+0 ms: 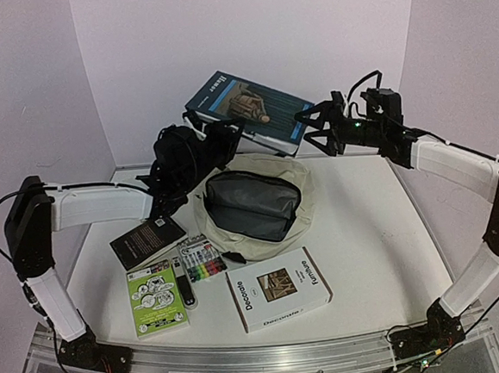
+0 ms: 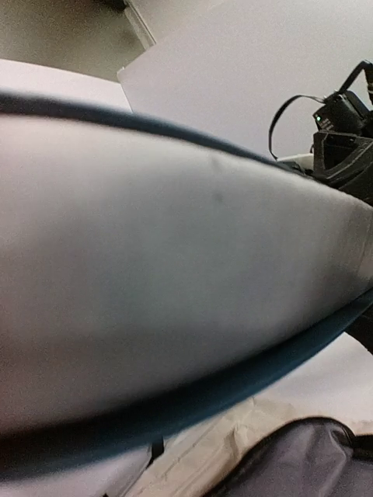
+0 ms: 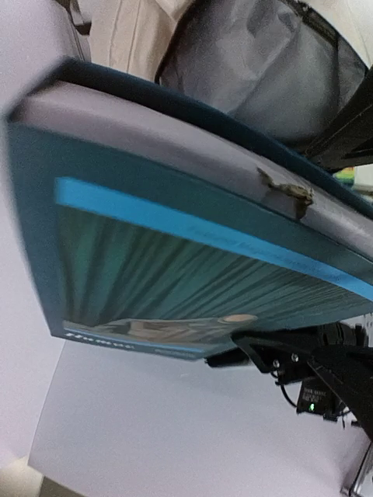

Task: Pack the student bag
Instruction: Pick up the book from the center of the board, then place the book in the student bag.

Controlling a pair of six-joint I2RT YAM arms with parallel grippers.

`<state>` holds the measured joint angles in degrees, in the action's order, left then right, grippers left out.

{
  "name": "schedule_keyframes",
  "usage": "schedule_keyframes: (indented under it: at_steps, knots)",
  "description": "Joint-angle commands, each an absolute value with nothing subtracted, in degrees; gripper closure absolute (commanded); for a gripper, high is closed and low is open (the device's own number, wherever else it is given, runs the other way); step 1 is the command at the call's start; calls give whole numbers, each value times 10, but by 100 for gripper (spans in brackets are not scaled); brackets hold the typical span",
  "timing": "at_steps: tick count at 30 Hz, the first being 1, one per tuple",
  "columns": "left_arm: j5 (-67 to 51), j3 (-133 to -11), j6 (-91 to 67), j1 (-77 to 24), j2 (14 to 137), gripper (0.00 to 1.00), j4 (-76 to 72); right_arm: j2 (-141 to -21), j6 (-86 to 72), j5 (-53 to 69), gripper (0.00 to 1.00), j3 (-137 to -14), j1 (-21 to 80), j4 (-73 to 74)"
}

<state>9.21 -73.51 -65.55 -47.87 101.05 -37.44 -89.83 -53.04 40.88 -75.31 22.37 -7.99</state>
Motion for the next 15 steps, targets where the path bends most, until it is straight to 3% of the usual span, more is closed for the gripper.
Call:
schedule_keyframes:
  at_steps: [1,4,9,15]
  knots:
    - [94,-670,-645,-471,881,83,-267,-880,-282,292,15,-794,215,49]
    - [76,-624,-665,-469,816,87,-167,-915,-169,253,15,-820,216,77]
    - [32,-555,-726,-462,724,90,-39,-1004,-31,254,25,-887,247,143]
    - [-42,-491,-785,-460,675,94,-4,-1112,93,253,27,-975,302,210]
